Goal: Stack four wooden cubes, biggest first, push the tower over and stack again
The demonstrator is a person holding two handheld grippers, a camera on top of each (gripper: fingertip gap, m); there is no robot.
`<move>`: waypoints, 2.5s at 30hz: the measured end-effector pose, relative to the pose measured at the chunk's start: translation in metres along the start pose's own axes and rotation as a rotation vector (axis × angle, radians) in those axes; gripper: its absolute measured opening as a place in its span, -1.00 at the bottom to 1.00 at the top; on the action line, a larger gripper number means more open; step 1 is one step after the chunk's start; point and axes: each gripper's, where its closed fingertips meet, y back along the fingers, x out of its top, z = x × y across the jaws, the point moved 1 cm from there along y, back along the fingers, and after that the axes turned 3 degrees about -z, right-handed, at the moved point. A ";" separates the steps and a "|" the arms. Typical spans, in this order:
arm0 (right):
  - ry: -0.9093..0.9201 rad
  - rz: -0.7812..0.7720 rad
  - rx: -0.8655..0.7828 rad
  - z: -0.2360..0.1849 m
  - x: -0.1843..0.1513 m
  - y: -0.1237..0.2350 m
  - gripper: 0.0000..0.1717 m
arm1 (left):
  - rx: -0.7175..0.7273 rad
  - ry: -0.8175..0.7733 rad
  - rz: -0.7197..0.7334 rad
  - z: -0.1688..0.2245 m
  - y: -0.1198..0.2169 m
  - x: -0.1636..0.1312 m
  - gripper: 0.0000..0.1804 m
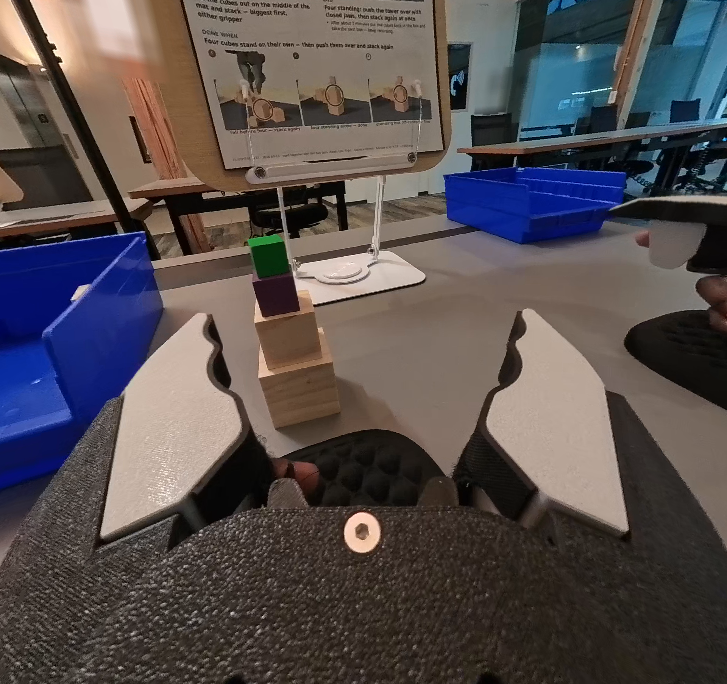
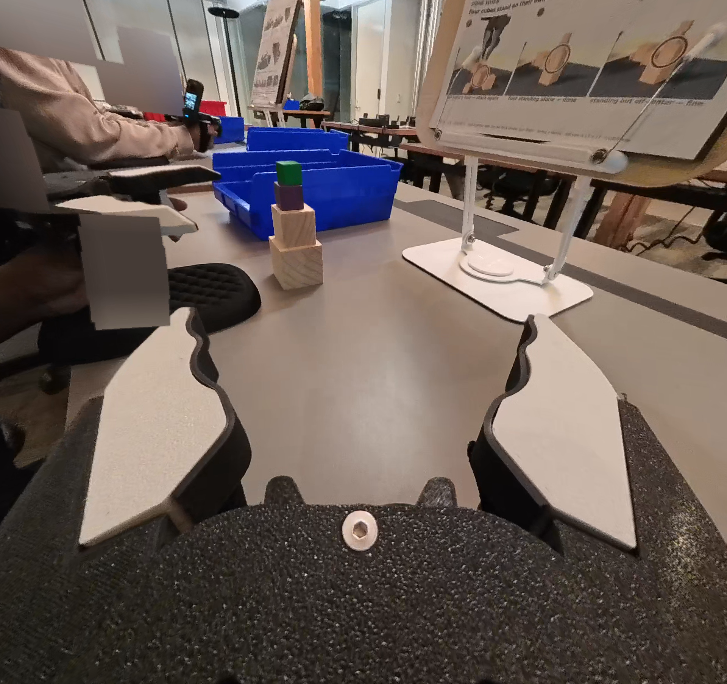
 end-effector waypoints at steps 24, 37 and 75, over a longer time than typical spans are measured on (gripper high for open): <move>0.047 -0.006 -0.005 -0.005 -0.003 0.000 0.64 | -0.373 -0.177 -0.240 -0.051 0.000 0.027 -1.00; 0.059 -0.006 -0.005 -0.006 -0.004 0.000 0.62 | -0.401 -0.323 -0.535 -0.082 -0.044 -0.022 -1.00; 0.060 0.002 -0.008 -0.006 -0.003 0.000 0.59 | -0.482 -0.359 -0.646 -0.062 -0.063 -0.050 -1.00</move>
